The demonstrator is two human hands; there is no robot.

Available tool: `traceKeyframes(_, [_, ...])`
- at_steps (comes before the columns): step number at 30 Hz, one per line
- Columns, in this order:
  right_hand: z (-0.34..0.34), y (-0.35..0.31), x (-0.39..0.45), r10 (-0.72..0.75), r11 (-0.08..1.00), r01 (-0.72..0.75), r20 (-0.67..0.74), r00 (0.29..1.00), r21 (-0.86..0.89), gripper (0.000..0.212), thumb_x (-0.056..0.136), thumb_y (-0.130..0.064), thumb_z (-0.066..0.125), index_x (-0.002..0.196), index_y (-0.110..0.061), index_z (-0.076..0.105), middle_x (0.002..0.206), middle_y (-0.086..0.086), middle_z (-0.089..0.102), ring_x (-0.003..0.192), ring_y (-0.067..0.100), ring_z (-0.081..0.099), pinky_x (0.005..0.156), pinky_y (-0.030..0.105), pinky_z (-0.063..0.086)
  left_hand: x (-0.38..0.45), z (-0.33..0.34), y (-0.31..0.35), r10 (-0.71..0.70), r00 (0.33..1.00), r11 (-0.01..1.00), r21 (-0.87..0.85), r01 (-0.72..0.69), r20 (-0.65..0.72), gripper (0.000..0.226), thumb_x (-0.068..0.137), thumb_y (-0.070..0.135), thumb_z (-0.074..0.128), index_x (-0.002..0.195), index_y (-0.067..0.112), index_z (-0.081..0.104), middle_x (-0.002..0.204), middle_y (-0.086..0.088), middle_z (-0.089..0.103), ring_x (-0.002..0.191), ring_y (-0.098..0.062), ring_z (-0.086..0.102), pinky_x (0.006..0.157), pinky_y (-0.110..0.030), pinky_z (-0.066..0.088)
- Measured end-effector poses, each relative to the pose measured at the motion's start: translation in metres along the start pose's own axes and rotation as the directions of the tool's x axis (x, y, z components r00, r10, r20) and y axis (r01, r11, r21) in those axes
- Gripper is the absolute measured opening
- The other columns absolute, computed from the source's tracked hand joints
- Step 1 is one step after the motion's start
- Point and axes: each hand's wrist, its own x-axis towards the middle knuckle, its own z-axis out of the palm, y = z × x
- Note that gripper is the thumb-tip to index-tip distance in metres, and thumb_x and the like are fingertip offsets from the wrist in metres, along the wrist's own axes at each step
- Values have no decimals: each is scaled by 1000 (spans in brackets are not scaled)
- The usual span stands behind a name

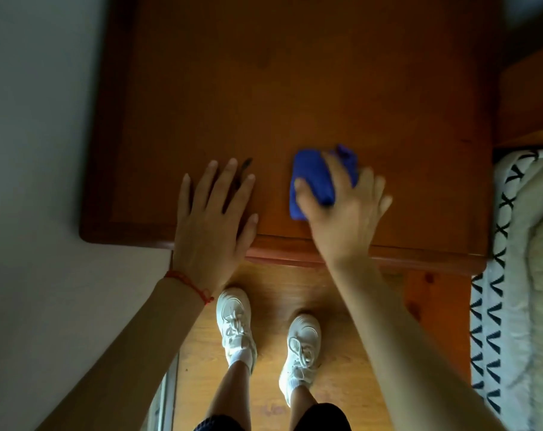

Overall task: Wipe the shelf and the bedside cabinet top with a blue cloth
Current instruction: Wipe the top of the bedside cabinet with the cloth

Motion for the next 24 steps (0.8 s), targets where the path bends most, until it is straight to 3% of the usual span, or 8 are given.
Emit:
traceKeyframes(2, [8, -1, 24, 78, 997, -79, -45, 996, -16, 54, 80, -58, 44, 111, -17, 61, 89, 15, 59, 77, 30, 51, 71, 33, 26, 4, -1, -5, 5, 1000, 1000, 1, -5, 2, 48, 93, 35, 39, 132, 9, 47, 139, -21, 43, 130, -37, 30, 106, -55, 18])
traceKeyframes(8, [-14, 0, -52, -7, 999, 4, 91, 996, 35, 49, 80, -57, 47, 112, -20, 55, 89, 14, 56, 77, 27, 47, 70, 31, 23, 30, -3, -10, 18, 1000, 999, 29, -19, 17, 49, 92, 36, 39, 129, 8, 51, 137, -21, 46, 129, -36, 32, 104, -57, 22])
traceKeyframes(15, [19, -4, 72, 41, 999, -42, -11, 999, -13, 55, 78, -59, 47, 112, -18, 59, 97, 14, 59, 83, 30, 51, 73, 32, 25, 39, 3, -4, -1, 1000, 1000, 29, 0, 28, 48, 91, 37, 39, 132, 11, 46, 138, -20, 45, 130, -35, 31, 105, -55, 19])
traceKeyframes(21, [-4, 4, 0, 12, 999, -17, 108, 994, 49, 51, 79, -59, 44, 111, -20, 50, 92, 13, 57, 79, 26, 48, 73, 30, 23, 45, 1, -2, -40, 998, 999, 15, 40, 48, 47, 91, 38, 38, 131, 14, 40, 137, -21, 46, 129, -33, 31, 107, -51, 14])
traceKeyframes(24, [11, 4, 47, -52, 998, 50, 69, 996, 40, 51, 78, -58, 47, 108, -17, 57, 88, 14, 58, 78, 28, 50, 72, 31, 25, 61, 1, -1, -64, 997, 998, 10, 64, 37, 48, 90, 37, 39, 132, 14, 39, 138, -21, 45, 130, -32, 30, 107, -52, 16])
